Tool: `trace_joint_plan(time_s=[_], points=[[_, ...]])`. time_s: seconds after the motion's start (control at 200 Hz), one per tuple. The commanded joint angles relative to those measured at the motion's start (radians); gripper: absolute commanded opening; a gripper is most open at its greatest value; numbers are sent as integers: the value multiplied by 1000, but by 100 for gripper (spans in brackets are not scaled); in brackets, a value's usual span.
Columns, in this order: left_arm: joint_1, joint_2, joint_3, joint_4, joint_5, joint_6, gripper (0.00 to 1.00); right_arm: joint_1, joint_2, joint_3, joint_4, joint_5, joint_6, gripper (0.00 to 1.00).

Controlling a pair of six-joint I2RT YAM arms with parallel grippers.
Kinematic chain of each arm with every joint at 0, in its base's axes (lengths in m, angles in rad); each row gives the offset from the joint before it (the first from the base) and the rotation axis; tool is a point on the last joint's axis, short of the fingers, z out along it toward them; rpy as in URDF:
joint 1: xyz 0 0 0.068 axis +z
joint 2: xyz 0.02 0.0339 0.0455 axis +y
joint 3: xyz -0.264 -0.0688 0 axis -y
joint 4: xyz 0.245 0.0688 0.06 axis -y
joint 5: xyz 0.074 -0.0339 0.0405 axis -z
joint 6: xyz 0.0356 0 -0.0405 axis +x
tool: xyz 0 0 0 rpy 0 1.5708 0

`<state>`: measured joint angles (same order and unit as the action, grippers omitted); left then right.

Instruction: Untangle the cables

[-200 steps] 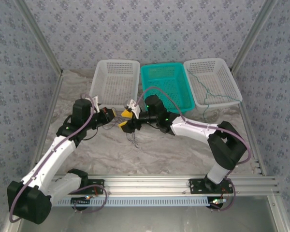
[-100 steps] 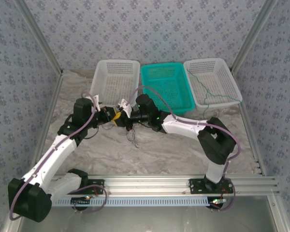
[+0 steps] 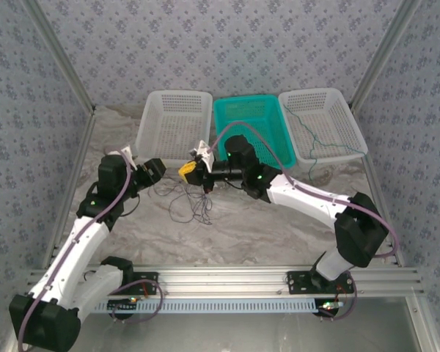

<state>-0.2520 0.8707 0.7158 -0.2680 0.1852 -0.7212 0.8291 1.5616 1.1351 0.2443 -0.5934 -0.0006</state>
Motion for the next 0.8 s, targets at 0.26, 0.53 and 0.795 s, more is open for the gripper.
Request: trace_joint_plan(time_s=[0.26, 0.53, 0.795], points=[[75, -31, -27, -191, -272, -142, 66, 146, 310, 233, -426, 435, 266, 57], [91, -79, -24, -229, -406, -133, 67, 163, 502, 491, -709, 247, 393, 68], [92, -101, -60, -202, -360, -134, 67, 175, 623, 609, -831, 237, 383, 69]])
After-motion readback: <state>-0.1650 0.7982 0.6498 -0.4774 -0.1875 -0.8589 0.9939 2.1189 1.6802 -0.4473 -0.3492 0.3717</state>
